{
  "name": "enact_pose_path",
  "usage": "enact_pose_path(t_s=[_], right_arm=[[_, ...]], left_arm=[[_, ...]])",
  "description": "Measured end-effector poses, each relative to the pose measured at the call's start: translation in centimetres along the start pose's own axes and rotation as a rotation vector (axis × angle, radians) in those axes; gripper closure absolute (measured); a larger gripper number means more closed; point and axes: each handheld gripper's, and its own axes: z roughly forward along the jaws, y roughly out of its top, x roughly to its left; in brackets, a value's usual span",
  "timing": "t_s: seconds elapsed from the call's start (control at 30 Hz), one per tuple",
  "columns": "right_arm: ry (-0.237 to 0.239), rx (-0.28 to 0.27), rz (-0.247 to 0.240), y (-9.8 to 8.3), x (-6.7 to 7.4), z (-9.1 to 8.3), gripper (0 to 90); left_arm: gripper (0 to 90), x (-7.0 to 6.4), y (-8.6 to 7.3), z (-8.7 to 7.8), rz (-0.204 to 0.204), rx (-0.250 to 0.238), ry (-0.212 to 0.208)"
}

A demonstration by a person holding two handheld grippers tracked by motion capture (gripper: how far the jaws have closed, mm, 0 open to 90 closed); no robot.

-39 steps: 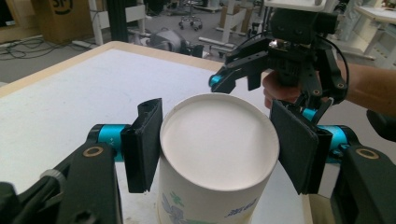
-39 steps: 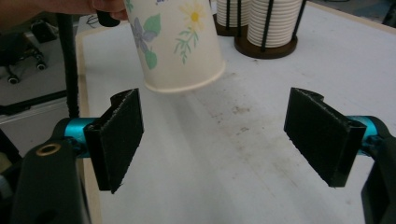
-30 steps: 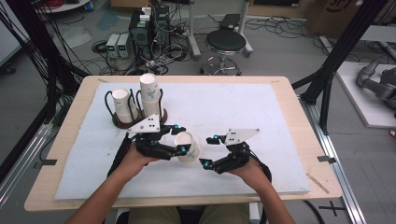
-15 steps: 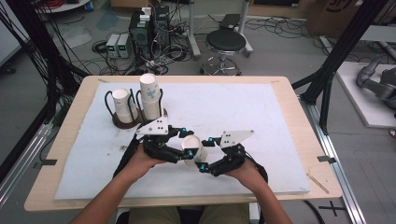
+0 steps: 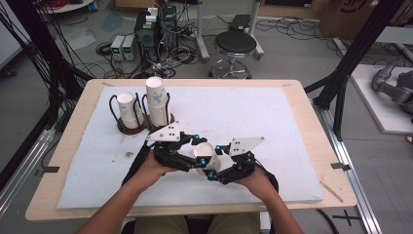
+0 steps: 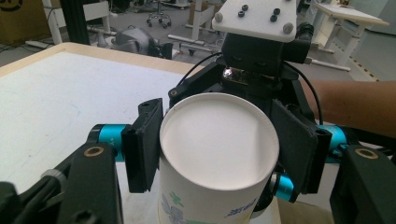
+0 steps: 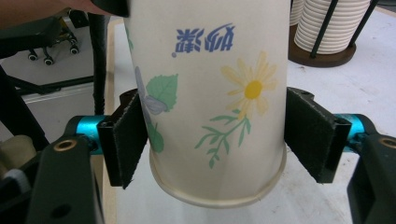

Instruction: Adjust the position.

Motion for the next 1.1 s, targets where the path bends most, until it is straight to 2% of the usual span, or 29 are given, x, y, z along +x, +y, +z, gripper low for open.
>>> enact_pose_path(t_s=[0.37,0.43,0.5,0.67,0.8,1.1], right_arm=[[0.012,0.037,-0.038,0.1,0.2,-0.1,35.4],[0.013,0.047,-0.042,0.1,0.2,-0.1,35.8],[0.015,0.052,-0.037,0.1,0.3,-0.3,35.9],[0.001,0.066,-0.019,0.0,0.1,-0.7,35.9],[-0.013,0.101,-0.027,0.1,-0.1,-1.0,36.0],[-0.007,0.171,-0.042,0.5,-0.2,-1.4,36.0]], left_arm=[[35.8,0.1,-0.4,0.2,-0.027,0.016,-0.001],[26.3,0.1,-0.4,0.2,-0.042,0.024,0.031],[15.4,0.3,-0.4,0.1,-0.082,0.018,0.034],[15.4,0.5,-0.4,-0.7,-0.077,0.018,0.041],[15.4,0.7,-0.4,-1.2,-0.073,0.040,0.051],[15.4,0.9,-0.6,-2.1,-0.061,0.088,0.054]])
